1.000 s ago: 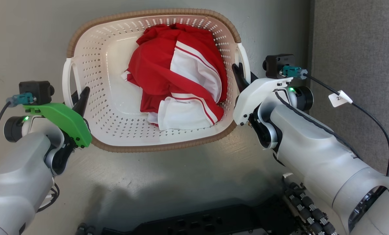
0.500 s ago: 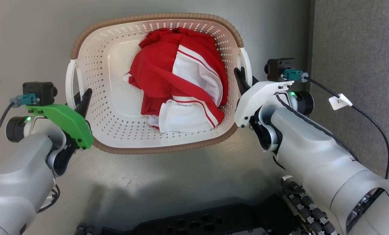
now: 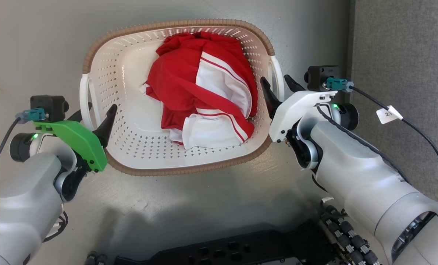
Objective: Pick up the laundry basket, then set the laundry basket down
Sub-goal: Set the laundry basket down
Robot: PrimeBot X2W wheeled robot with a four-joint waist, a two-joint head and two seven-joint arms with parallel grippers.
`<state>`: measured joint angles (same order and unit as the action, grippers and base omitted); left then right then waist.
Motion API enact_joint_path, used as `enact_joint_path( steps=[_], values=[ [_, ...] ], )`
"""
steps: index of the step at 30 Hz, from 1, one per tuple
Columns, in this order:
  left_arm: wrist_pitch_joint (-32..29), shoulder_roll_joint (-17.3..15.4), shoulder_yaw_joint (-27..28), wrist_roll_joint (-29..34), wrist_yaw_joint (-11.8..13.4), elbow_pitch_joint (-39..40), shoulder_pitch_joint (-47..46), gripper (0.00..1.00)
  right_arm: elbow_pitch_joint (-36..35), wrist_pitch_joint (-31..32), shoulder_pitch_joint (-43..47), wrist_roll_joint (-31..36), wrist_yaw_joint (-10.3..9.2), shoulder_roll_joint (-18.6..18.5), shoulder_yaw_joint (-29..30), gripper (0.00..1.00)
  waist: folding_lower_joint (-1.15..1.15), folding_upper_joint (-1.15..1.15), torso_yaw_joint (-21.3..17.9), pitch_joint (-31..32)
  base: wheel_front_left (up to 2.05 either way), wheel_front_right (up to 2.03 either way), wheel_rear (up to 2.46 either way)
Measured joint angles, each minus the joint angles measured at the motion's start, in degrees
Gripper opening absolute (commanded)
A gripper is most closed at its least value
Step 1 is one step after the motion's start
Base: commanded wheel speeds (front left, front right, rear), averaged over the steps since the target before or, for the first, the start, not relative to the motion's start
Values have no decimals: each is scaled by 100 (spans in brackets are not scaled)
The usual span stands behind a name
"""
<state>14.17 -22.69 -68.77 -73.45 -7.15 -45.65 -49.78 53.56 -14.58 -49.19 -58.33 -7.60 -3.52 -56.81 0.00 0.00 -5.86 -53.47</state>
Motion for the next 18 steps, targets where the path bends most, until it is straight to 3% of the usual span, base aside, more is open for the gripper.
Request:
enact_joint_path(
  steps=[18],
  values=[
    [2, 21, -153, -68, -23, -123, -8, 100, 12, 0, 114, -10, 0, 1, 175, 100, 0, 0, 21, 419, 0, 0, 0]
  ],
)
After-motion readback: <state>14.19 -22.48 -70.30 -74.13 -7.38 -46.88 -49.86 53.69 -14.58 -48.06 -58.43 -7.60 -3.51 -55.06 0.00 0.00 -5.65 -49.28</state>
